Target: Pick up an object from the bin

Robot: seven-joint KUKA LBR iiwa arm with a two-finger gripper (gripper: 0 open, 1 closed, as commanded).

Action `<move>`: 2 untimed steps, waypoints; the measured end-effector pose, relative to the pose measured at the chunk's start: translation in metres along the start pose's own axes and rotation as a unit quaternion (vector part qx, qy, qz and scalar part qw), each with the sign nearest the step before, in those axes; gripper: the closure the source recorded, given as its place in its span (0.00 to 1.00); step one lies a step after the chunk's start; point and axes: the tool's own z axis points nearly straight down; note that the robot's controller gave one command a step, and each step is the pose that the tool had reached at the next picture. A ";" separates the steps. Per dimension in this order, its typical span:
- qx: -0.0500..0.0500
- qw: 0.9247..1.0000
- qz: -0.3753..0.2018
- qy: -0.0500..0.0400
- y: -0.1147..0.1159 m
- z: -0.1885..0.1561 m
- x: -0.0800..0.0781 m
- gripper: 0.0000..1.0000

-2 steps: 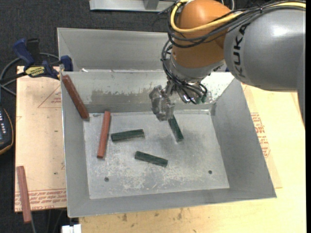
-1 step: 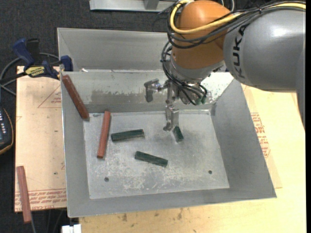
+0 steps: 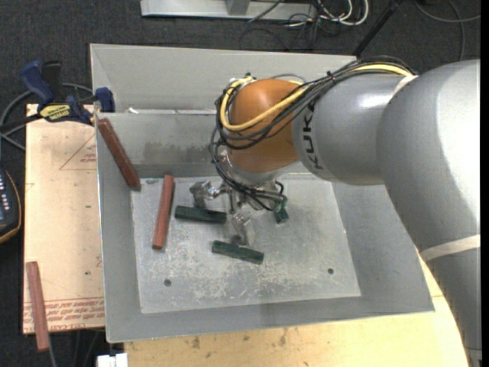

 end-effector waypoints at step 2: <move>-0.001 0.970 0.241 -0.003 0.001 -0.001 -0.024 0.00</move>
Offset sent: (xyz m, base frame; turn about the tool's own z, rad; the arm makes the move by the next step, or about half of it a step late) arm 0.0378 -0.0576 0.0011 0.3005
